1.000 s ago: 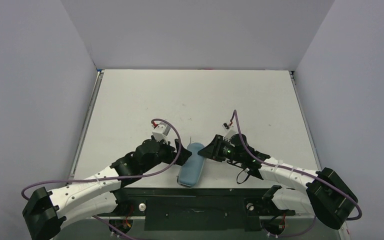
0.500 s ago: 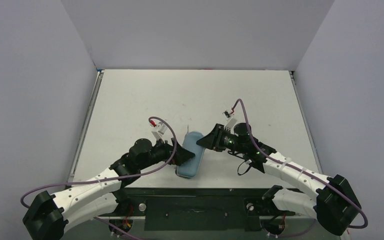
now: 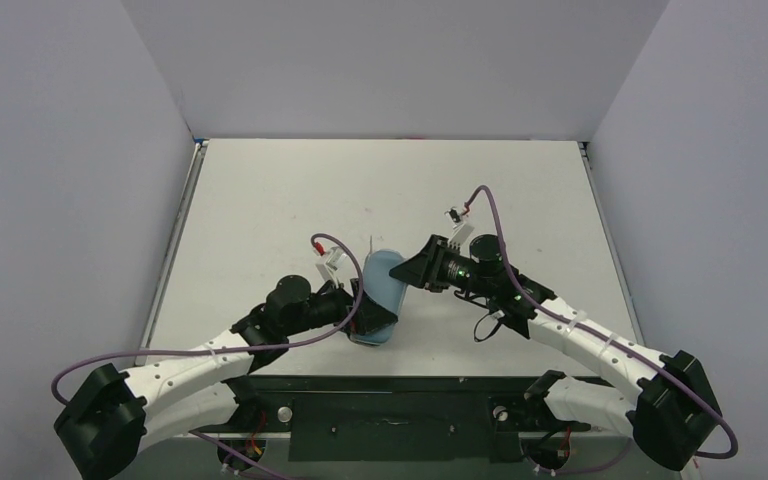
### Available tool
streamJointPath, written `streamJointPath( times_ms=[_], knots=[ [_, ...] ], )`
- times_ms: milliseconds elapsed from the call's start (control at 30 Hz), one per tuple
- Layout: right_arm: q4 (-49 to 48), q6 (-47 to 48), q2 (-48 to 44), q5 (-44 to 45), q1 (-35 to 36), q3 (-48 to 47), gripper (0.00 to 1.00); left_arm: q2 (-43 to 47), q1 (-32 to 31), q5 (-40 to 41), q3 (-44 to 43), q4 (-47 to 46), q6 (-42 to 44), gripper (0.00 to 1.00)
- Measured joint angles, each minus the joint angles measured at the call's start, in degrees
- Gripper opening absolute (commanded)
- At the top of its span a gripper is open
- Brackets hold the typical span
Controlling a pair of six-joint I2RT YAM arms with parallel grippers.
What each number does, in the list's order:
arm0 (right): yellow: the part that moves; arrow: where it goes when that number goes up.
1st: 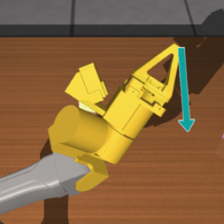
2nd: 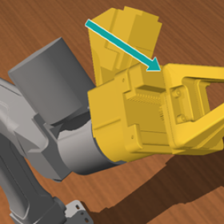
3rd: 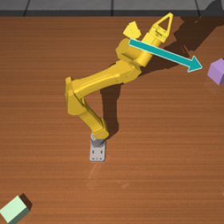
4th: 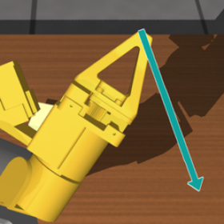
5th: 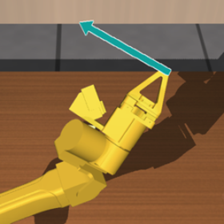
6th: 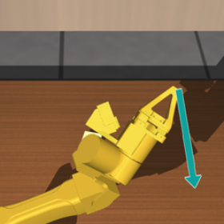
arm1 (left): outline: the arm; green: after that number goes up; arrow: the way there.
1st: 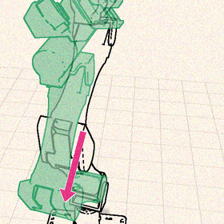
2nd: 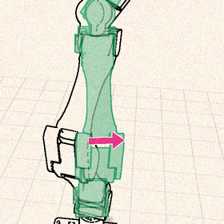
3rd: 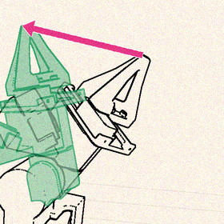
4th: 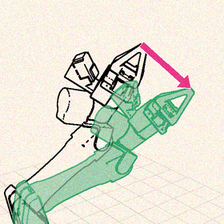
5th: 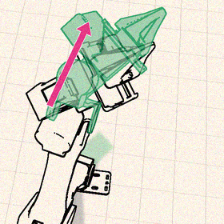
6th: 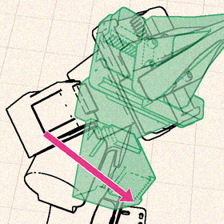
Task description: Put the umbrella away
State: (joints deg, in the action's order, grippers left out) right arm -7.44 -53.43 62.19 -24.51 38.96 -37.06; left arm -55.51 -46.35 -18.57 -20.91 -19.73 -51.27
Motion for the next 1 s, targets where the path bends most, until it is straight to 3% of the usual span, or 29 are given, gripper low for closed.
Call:
streamJointPath(
  times_ms=[33, 100, 133, 200, 300, 367, 433, 500, 567, 633, 700, 1000],
  knots=[
    [-0.1, 0.0, 0.1, 0.0, 0.0, -0.3, 0.0, -0.2, 0.0, -0.3, 0.0, -0.4, -0.3, 0.98],
    [-0.4, 0.0, 0.3, 0.0, 0.0, -0.5, 0.0, -0.3, 0.0, -0.8, 0.0, -1.2, -0.7, 0.86],
    [-0.6, 0.0, 0.5, 0.0, 0.0, -0.5, 0.0, -0.5, 0.0, -1.1, 0.0, -1.7, -1.0, 0.73],
    [-0.7, -0.1, 1.0, 0.0, 0.0, -0.5, 0.0, -0.7, 0.0, -1.4, 0.0, -2.7, -1.5, 0.57],
    [-1.3, -0.4, 1.1, -0.3, -0.2, -0.5, 0.0, -0.9, 0.1, -1.4, 0.7, -3.7, -2.3, 0.38],
    [-1.5, -0.3, 1.1, -0.4, -0.3, -0.5, 0.0, -0.9, 0.2, -1.4, 1.0, -4.0, -2.8, 0.31],
    [-1.6, -0.3, 1.2, -0.4, -0.3, -0.5, 0.01, -1.0, 0.2, -1.4, 1.2, -4.3, -3.1, 0.28],
    [-1.9, -0.4, 1.2, -0.5, -0.4, -0.5, 0.18, -1.0, 0.2, -1.4, 1.2, -4.6, -3.2, 0.25],
    [-2.0, -0.4, 1.2, -0.5, -0.4, -0.5, 0.49, -1.0, 0.2, -1.4, 1.2, -4.7, -3.3, 0.23],
    [-2.2, -0.9, 1.2, -0.3, -0.4, -0.5, 0.68, -1.0, 0.2, -1.4, 1.3, -5.1, -3.5, 0.22],
    [-2.7, -1.6, 1.2, -0.4, -0.7, -0.5, 0.78, -0.9, 0.2, -1.4, 1.4, -5.7, -3.7, 0.21],
    [-6.6, -3.0, 0.0, -2.2, -4.5, -0.4, 0.84, 1.5, 0.2, -1.5, 1.4, -6.3, -4.6, 0.17]
  ],
)
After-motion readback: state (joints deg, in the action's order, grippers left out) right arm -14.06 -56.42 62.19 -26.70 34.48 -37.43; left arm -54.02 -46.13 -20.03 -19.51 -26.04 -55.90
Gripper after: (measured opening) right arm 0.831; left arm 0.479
